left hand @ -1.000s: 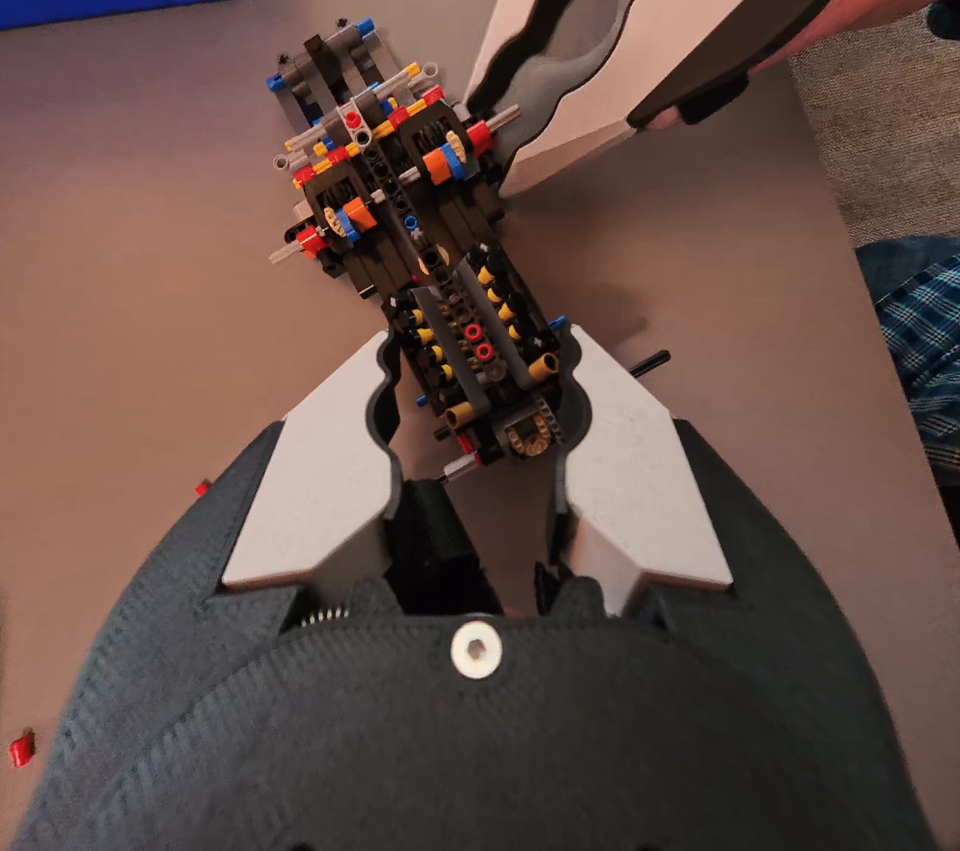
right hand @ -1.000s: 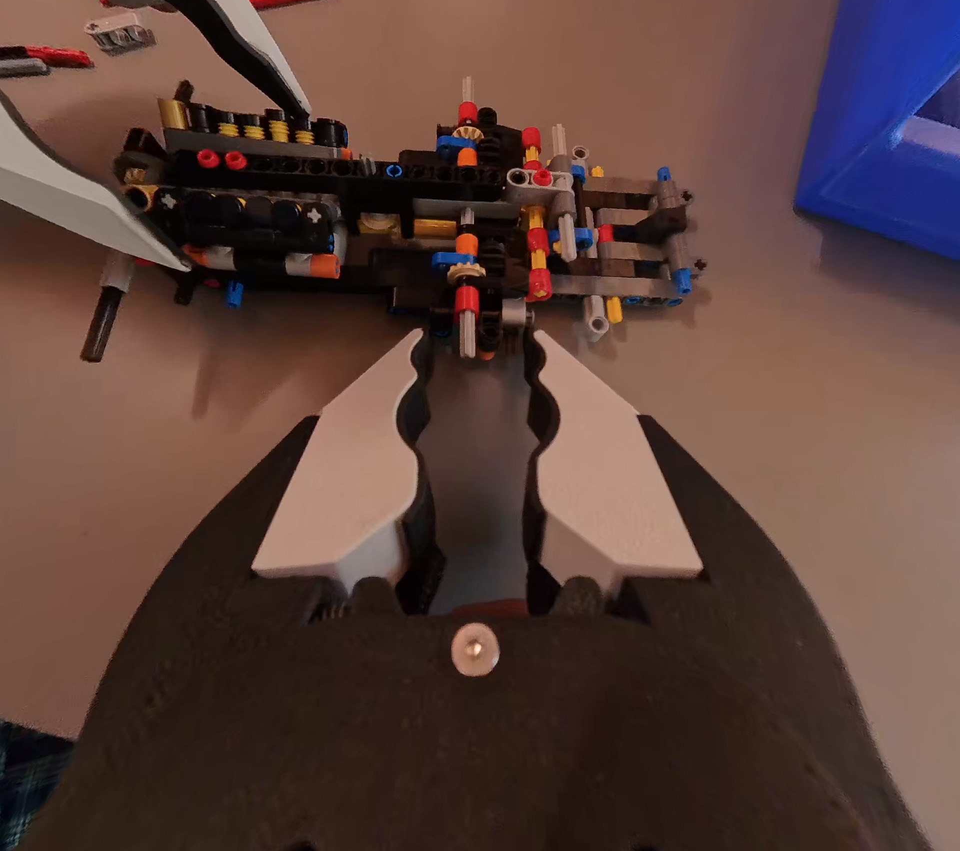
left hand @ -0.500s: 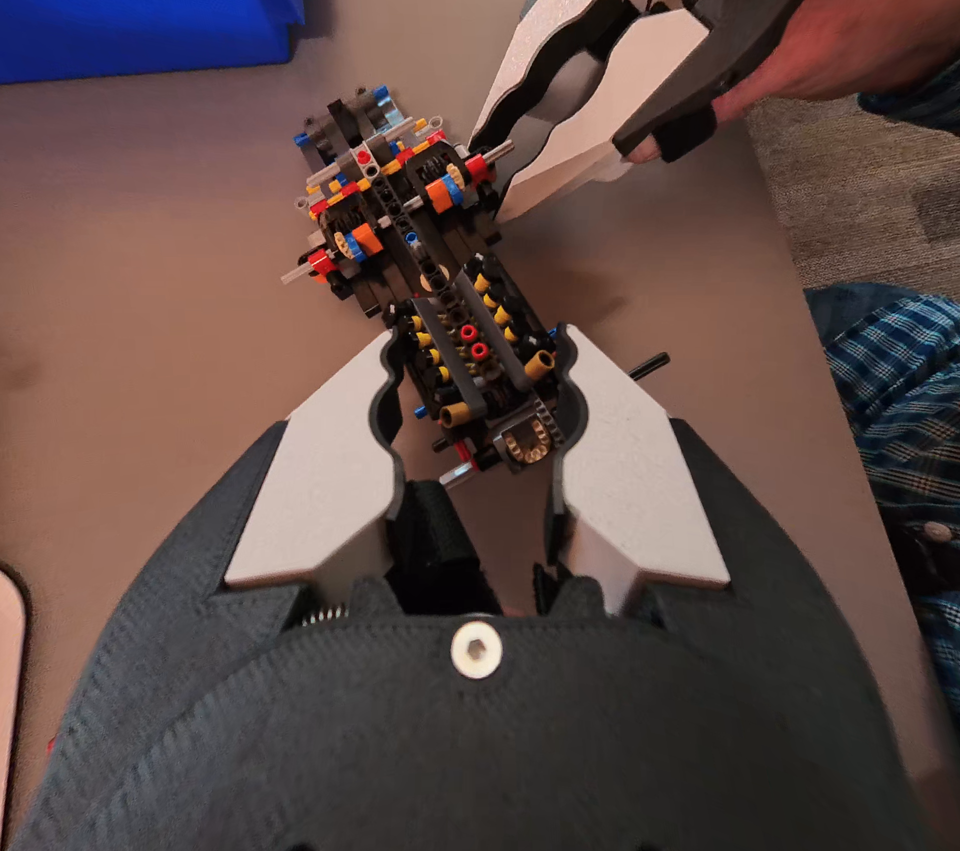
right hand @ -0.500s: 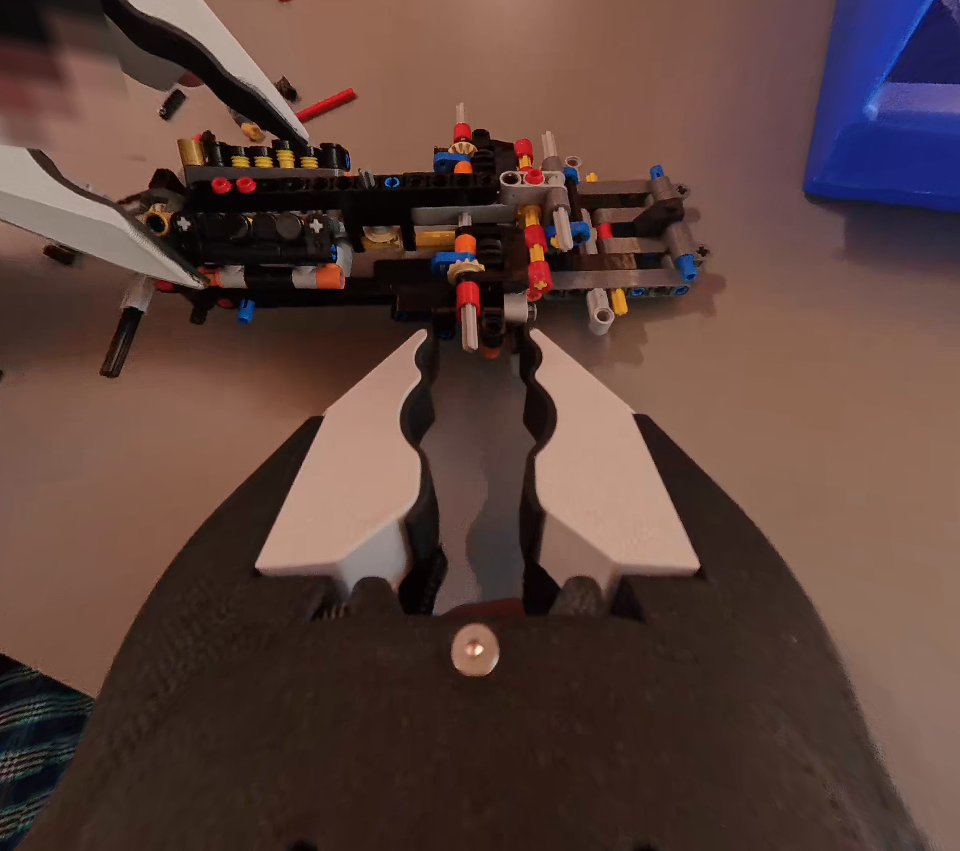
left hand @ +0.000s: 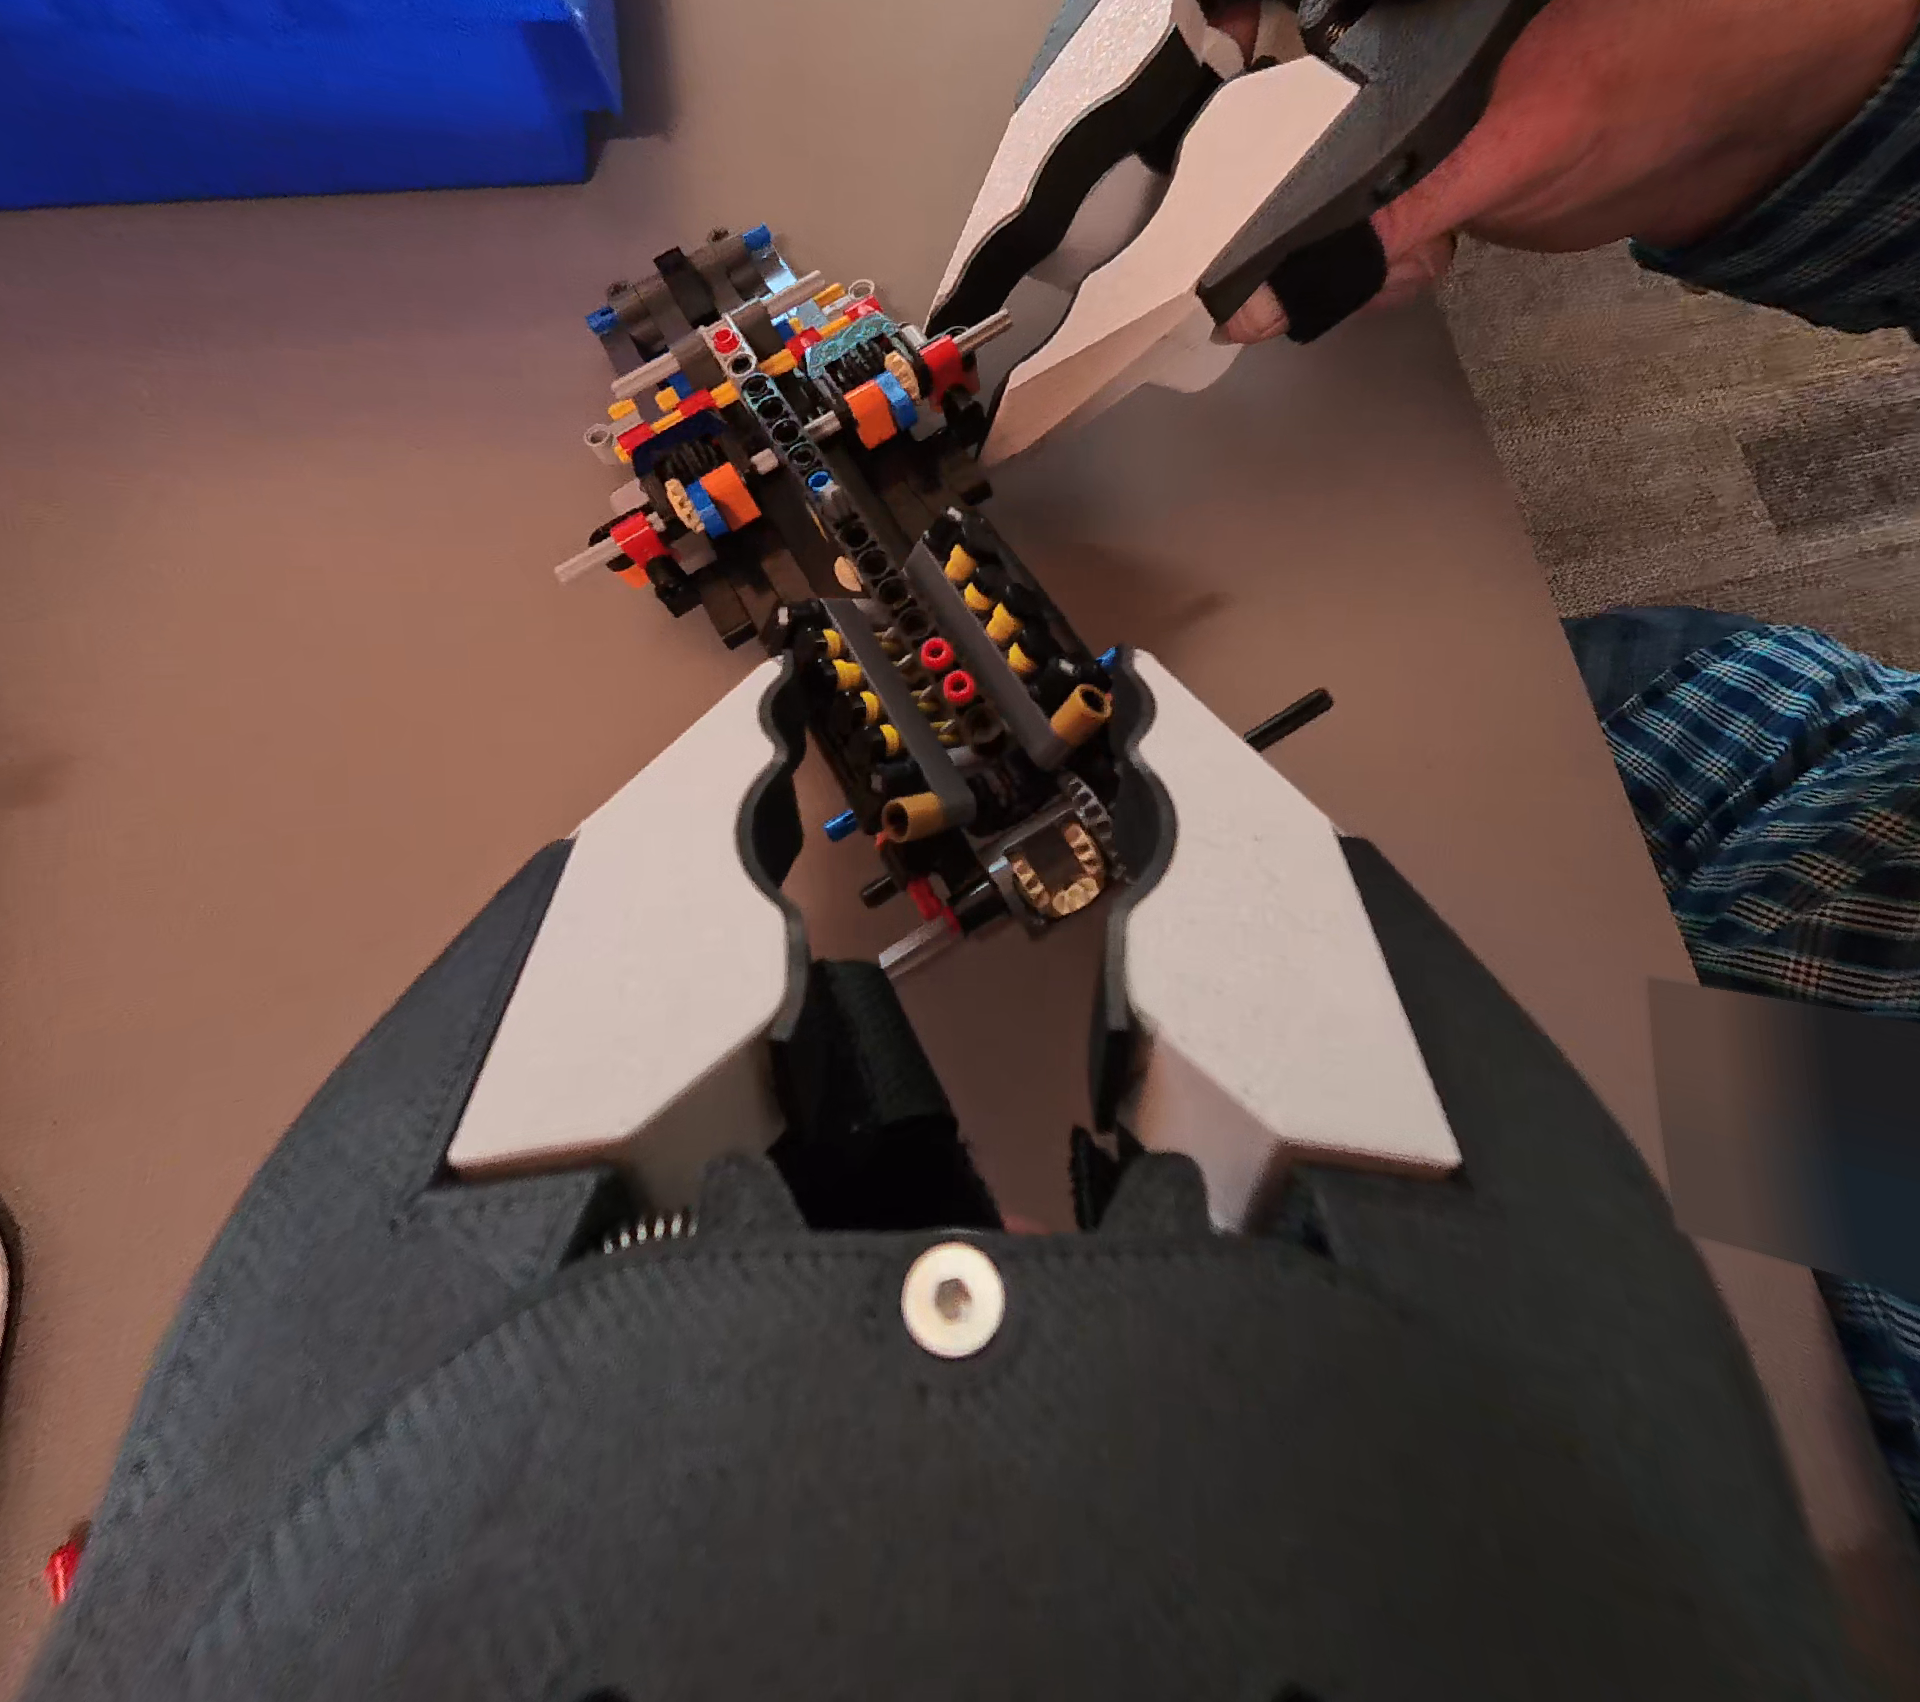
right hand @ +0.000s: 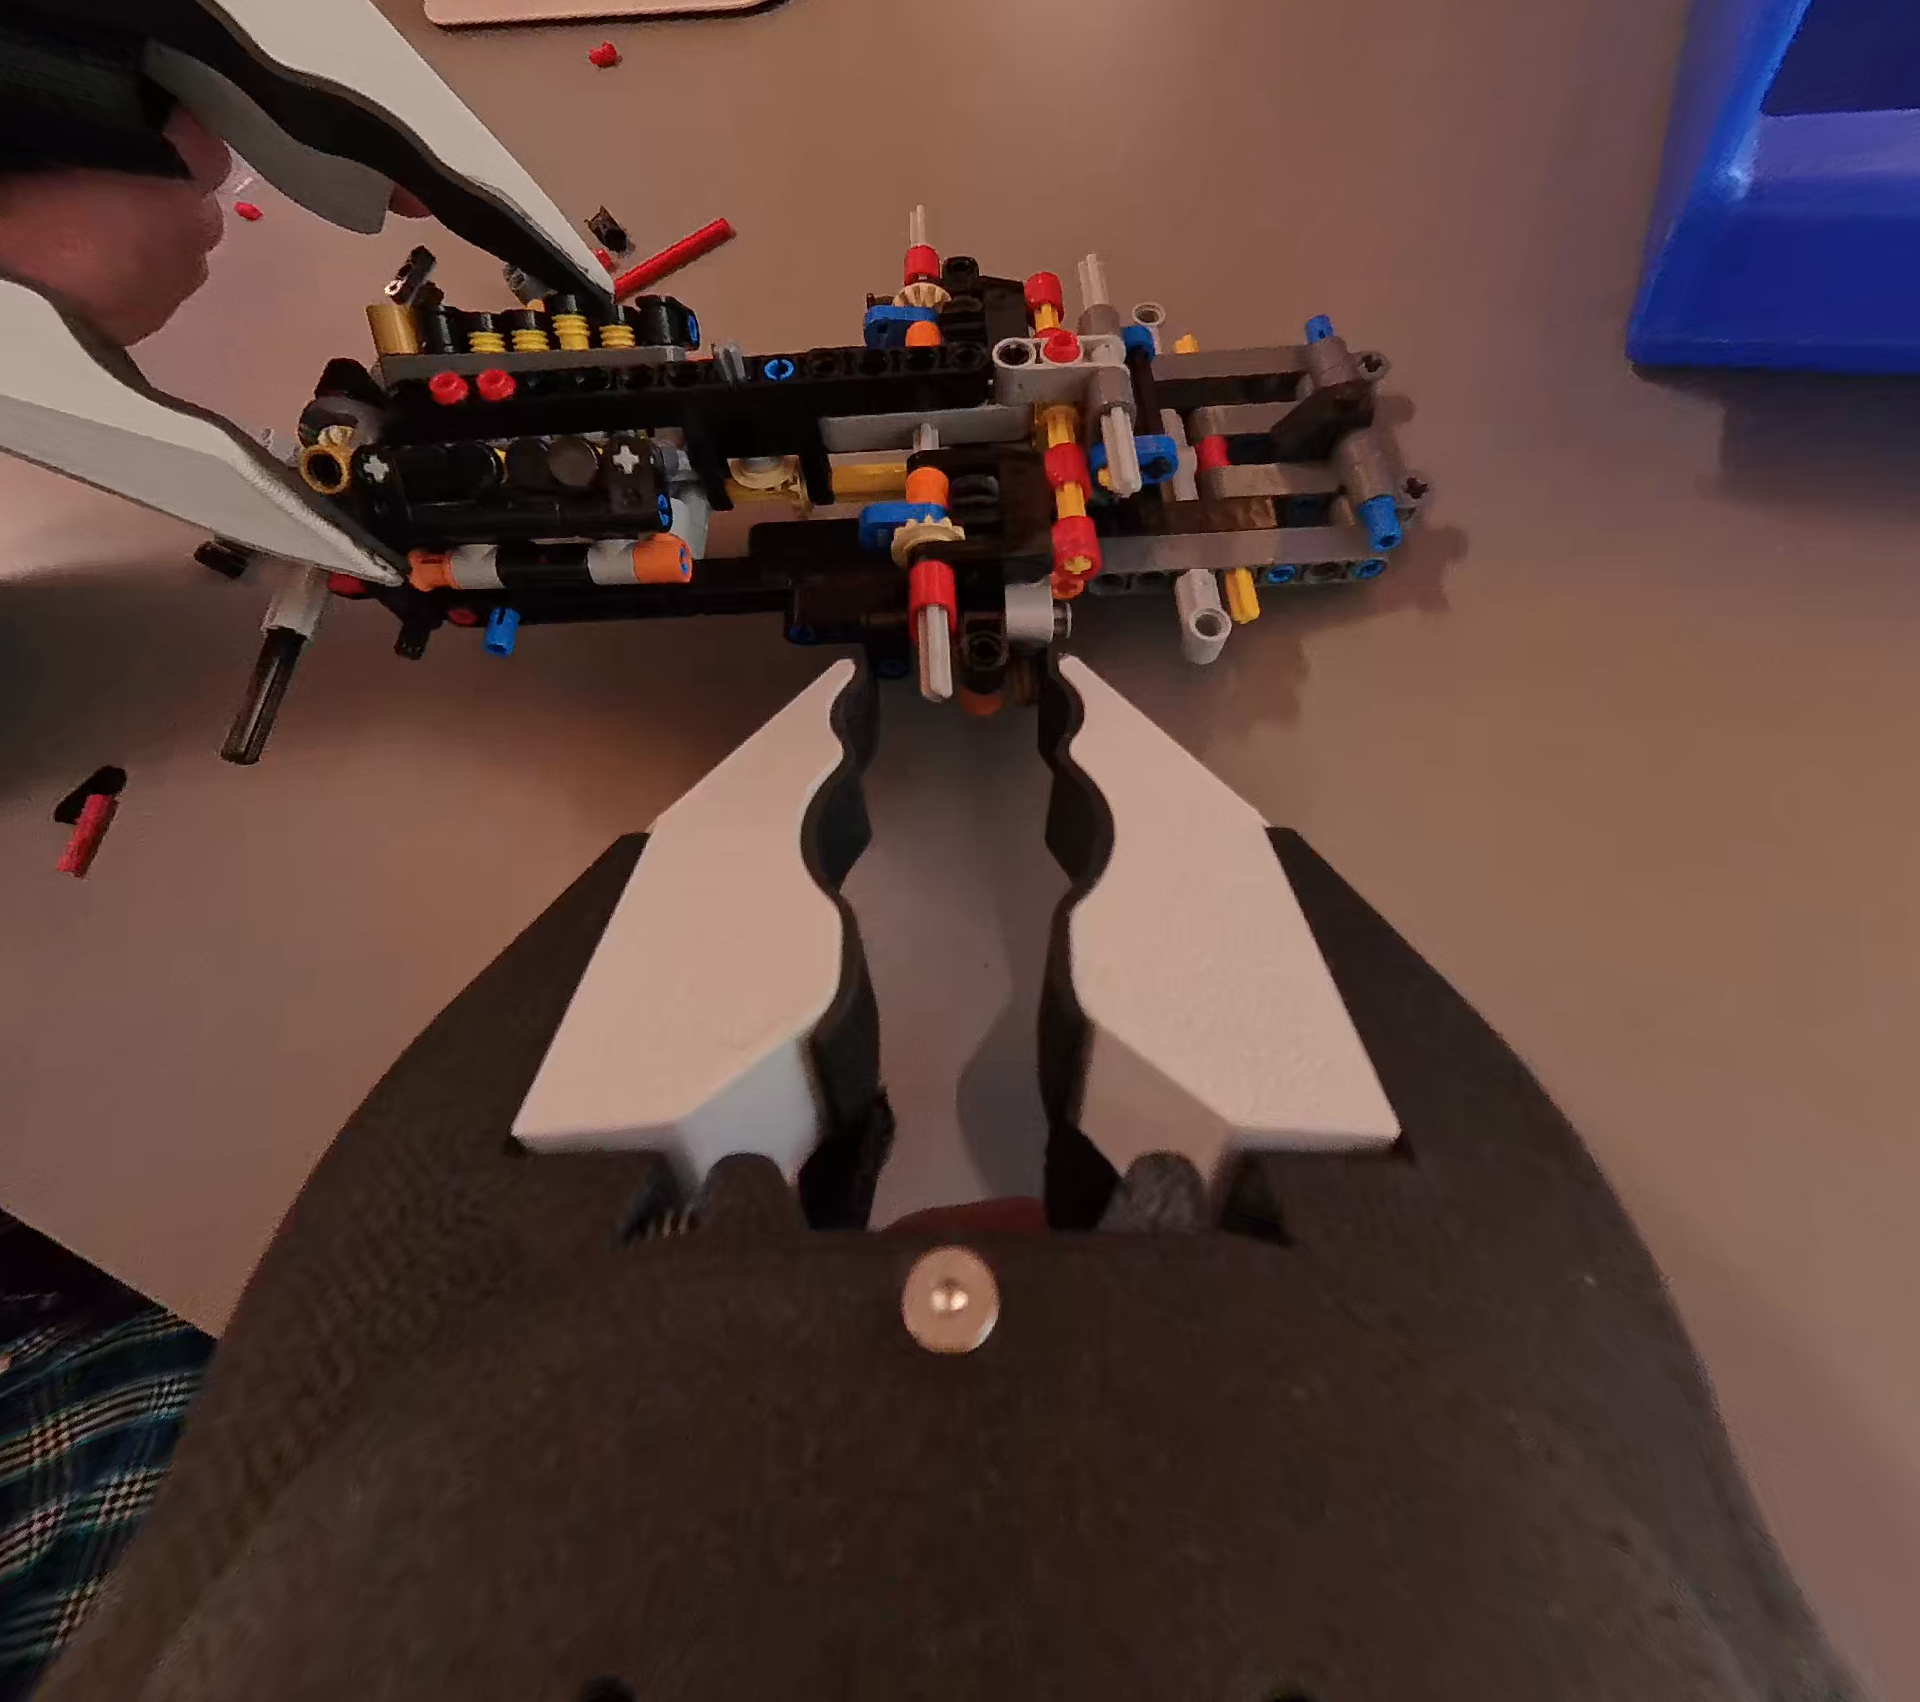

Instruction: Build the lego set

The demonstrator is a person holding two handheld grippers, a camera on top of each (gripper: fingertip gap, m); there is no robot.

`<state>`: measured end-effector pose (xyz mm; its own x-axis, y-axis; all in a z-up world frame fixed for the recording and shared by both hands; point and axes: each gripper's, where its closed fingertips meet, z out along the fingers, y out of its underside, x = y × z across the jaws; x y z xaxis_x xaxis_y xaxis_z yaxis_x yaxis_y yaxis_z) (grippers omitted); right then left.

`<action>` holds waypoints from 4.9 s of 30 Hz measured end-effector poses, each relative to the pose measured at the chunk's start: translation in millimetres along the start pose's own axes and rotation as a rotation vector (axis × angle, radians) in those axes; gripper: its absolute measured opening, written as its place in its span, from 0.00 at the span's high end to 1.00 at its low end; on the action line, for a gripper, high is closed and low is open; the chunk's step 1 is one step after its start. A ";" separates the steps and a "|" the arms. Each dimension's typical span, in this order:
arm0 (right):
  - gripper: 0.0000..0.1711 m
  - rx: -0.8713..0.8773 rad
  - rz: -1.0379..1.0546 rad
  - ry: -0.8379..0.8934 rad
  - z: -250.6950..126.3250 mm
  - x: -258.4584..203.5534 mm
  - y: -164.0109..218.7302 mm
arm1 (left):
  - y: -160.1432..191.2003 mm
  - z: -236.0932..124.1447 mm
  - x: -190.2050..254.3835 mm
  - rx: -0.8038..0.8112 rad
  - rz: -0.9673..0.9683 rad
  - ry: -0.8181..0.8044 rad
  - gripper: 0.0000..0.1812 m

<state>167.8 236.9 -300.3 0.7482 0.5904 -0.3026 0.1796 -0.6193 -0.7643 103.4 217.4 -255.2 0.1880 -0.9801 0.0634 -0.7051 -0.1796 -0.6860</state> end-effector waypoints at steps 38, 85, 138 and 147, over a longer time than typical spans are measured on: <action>0.82 0.097 0.093 -0.068 -13.5 9.5 -17.7 | 2.6 -11.3 -22.9 0.030 0.483 -0.270 0.86; 0.84 0.196 0.051 -0.014 -27.4 14.7 -37.0 | -17.1 -22.4 -31.1 0.080 0.370 -0.285 0.88; 0.80 0.239 -0.061 0.133 -17.7 8.7 -46.8 | 3.1 -18.1 -39.0 0.065 0.316 -0.177 0.88; 0.81 0.229 -0.122 0.172 -15.9 7.0 -47.9 | 19.6 -9.6 -45.5 0.020 0.305 -0.155 0.89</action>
<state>174.6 262.4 -256.7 0.8307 0.5448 -0.1146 0.1410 -0.4051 -0.9033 74.5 257.6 -264.6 0.0736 -0.9636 -0.2571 -0.7317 0.1230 -0.6704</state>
